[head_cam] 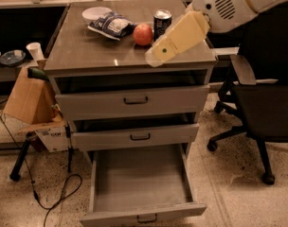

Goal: Place blue chip bag into bottom drawer

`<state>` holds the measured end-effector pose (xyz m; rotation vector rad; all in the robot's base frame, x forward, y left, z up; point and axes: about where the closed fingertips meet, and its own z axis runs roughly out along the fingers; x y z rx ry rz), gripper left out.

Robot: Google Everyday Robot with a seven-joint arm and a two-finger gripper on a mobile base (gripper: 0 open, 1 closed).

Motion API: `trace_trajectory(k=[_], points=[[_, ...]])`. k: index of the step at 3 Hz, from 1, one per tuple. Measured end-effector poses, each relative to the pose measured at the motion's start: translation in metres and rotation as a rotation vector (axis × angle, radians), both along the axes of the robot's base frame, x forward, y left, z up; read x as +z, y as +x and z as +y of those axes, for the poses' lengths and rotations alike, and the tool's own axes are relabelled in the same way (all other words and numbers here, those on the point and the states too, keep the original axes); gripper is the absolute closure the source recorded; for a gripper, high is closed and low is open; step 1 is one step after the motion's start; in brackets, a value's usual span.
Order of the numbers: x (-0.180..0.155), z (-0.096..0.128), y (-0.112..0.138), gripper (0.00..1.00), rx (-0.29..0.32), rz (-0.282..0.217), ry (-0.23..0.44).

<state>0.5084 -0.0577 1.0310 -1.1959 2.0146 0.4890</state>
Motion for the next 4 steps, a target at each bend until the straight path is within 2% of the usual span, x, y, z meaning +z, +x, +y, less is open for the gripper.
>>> trace_trajectory(k=[1, 2, 3, 4], points=[[-0.007, 0.020, 0.020, 0.00, -0.102, -0.014, -0.003], [-0.003, 0.066, 0.080, 0.00, -0.223, -0.087, 0.020], [0.014, 0.100, 0.119, 0.00, -0.265, -0.142, 0.060], [0.023, 0.142, 0.161, 0.00, -0.283, -0.193, 0.071]])
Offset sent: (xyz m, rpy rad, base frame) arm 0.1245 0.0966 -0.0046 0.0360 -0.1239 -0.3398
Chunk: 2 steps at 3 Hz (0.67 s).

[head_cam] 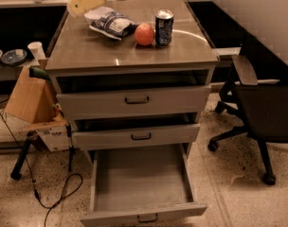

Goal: Place blue chip bag into bottom drawer

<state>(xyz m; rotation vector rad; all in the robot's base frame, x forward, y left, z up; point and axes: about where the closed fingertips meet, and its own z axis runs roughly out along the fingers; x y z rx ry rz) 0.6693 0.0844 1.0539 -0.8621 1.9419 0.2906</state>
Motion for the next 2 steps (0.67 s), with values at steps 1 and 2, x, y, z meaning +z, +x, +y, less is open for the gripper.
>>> trace_trajectory(k=[1, 2], points=[[-0.039, 0.020, 0.056, 0.00, -0.049, 0.025, -0.050], [-0.078, 0.012, 0.081, 0.00, -0.081, 0.084, -0.083]])
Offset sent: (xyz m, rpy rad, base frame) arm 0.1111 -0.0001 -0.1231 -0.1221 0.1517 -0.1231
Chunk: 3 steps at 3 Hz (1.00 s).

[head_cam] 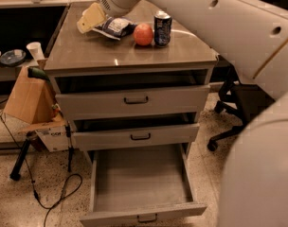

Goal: Place blue chip bag into bottom drawer

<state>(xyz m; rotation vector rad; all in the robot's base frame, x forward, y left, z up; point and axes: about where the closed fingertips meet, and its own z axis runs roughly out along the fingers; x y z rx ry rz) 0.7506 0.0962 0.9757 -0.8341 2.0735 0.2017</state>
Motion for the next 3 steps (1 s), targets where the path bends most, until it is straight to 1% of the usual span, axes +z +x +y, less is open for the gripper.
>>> trace_trajectory(k=[1, 2, 3], points=[[-0.0235, -0.0318, 0.0223, 0.00, -0.040, 0.035, -0.041], [-0.0247, -0.0323, 0.0235, 0.00, -0.041, 0.036, -0.042], [-0.0261, -0.0333, 0.0232, 0.00, -0.049, 0.042, -0.024]])
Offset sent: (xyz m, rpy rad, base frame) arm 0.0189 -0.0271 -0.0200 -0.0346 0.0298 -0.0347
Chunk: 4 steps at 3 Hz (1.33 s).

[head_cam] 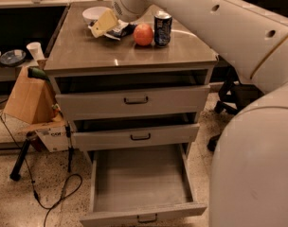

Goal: Place blue chip bag into bottom drawer

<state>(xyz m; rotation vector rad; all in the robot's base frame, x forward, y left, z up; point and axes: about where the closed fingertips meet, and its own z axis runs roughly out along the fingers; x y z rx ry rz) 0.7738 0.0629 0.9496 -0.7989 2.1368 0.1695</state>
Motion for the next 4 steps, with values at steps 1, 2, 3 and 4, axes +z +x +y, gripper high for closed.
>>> trace_trajectory(k=[1, 2, 3, 4], points=[[0.003, 0.008, 0.004, 0.00, -0.021, -0.025, 0.001], [0.004, 0.029, 0.029, 0.00, -0.060, -0.064, -0.036], [-0.001, 0.052, 0.065, 0.00, -0.078, -0.106, -0.095], [-0.012, 0.065, 0.085, 0.00, -0.060, -0.105, -0.111]])
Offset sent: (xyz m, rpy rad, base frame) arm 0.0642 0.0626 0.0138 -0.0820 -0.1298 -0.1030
